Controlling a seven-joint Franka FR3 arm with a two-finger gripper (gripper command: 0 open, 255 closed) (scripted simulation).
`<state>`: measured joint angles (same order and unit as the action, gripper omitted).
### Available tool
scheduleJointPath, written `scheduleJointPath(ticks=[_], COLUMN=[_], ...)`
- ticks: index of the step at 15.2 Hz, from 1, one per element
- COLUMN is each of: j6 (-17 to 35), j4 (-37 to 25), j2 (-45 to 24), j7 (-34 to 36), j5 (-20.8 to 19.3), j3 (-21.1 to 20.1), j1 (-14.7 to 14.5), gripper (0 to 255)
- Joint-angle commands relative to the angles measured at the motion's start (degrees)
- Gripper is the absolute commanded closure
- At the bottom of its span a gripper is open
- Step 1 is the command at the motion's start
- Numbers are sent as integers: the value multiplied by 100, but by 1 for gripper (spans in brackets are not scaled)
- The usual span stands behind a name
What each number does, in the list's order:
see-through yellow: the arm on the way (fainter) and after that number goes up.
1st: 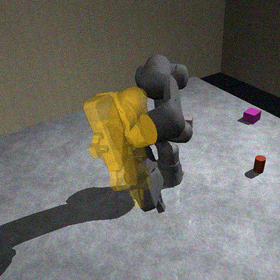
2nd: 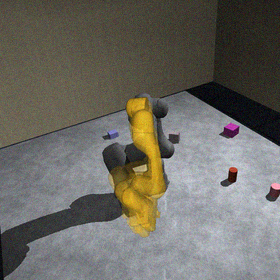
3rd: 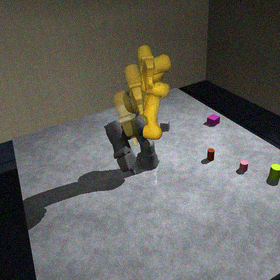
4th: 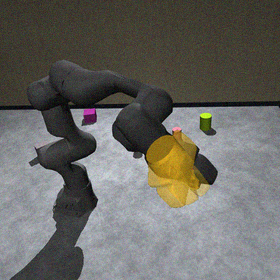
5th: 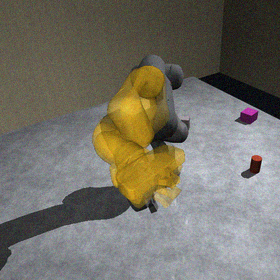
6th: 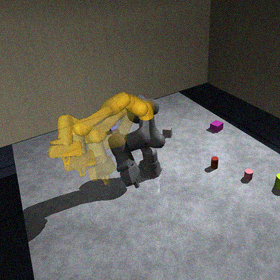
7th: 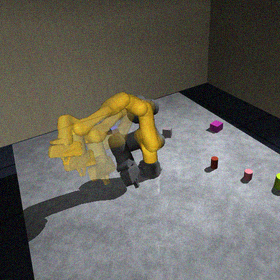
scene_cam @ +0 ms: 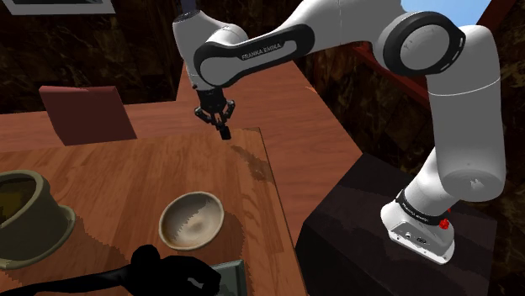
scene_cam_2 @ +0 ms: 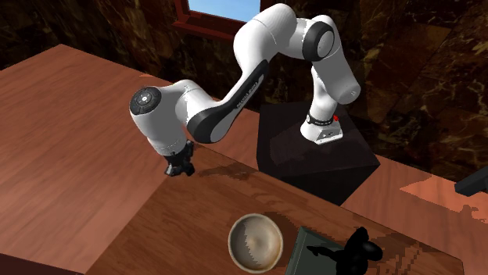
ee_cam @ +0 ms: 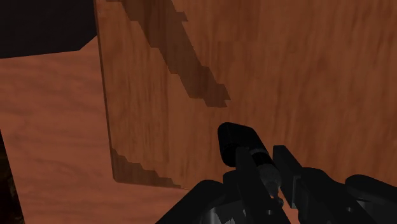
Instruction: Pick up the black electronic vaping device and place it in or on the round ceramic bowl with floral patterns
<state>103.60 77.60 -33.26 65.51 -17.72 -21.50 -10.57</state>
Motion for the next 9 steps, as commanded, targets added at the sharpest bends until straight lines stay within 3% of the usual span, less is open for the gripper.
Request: scheduleJointPath(ticks=[1,9], j6=[-155,-727], j4=[-124,-655], j2=[34,92], j7=[-32,-124], j5=[20,63], j3=[-9,-32], j1=[-6,-64], gripper=[255,255])
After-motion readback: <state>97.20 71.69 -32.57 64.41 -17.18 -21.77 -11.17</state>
